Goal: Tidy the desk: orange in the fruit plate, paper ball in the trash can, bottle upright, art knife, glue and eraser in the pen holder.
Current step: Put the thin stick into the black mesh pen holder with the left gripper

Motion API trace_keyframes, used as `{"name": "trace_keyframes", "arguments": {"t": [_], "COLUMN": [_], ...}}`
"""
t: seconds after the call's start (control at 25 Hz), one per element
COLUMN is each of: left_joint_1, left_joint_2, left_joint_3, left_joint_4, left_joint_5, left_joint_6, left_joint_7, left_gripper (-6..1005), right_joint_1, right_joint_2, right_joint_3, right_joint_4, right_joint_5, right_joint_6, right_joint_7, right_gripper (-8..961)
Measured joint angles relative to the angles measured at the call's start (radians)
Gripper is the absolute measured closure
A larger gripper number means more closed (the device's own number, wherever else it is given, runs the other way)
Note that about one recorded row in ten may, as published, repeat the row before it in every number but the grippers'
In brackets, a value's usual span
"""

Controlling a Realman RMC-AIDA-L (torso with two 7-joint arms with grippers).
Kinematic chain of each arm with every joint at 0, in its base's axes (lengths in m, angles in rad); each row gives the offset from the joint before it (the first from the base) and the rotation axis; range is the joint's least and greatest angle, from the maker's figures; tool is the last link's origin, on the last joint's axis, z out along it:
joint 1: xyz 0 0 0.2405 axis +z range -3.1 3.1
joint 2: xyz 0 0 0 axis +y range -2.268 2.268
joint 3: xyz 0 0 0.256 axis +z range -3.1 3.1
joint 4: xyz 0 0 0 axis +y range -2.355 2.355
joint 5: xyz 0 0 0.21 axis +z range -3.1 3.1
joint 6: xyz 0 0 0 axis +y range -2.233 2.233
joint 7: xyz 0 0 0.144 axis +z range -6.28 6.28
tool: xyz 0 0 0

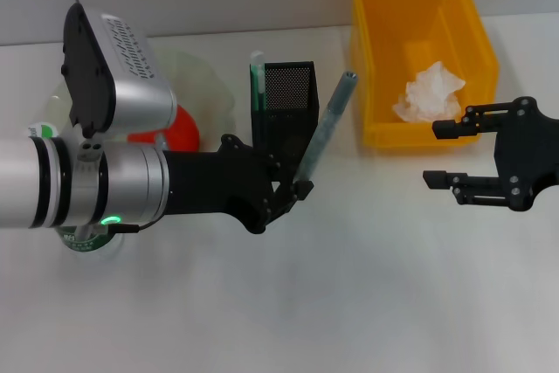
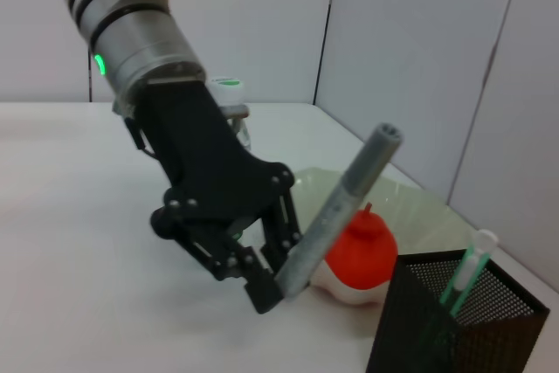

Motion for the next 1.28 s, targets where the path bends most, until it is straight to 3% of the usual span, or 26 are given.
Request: {"name": "trace_keyframes", "arguments": {"t": [0.2, 0.4, 0.48, 0.56, 0.64, 0.88, 1.04, 1.28], "left_joint_1": [-0.047, -0.118, -0.118, -0.179, -0.183, -0.21, -0.218, -0.224], "left_joint_2": [0.0, 0.0, 0.0, -0.002, -0.002, -0.003, -0.003, -0.004], "left_joint_3": [-0.019, -0.024, -0.024, -0.023, -0.023, -0.022, -0.017, -0.015], "left_joint_4": [-0.035, -0.057, -0.057, -0.079, -0.08, -0.076, -0.072, -0.069], "left_joint_5": [0.036, 0.163, 0.163, 0.235, 0.238, 0.247, 0.259, 0.299], "left_joint_6": [-0.002, 0.004, 0.004, 0.04, 0.042, 0.078, 0.096, 0.11], "left_joint_7": [-0.038, -0.115, -0.115, -0.153, -0.154, -0.158, -0.158, -0.173], "left_gripper": [837, 837, 837, 837, 837, 837, 837, 837], "right_joint_1": [0.003, 0.003, 0.002, 0.002, 0.014, 0.036, 0.063, 0.071], "right_joint_2": [0.0, 0.003, 0.004, 0.004, 0.004, 0.004, 0.003, 0.002], "right_joint_3": [-0.034, -0.089, -0.114, -0.144, -0.199, -0.294, -0.361, -0.38], "right_joint_4": [-0.049, -0.177, -0.235, -0.297, -0.393, -0.505, -0.539, -0.544], "right_joint_5": [-0.043, -0.159, -0.213, -0.274, -0.374, -0.49, -0.55, -0.554], "right_joint_6": [0.002, 0.005, 0.007, 0.006, 0.004, 0.0, -0.001, -0.001], "right_joint_7": [0.013, 0.067, 0.087, 0.112, 0.163, 0.232, 0.273, 0.285], "right_gripper": [374, 374, 374, 374, 375, 375, 375, 376]}}
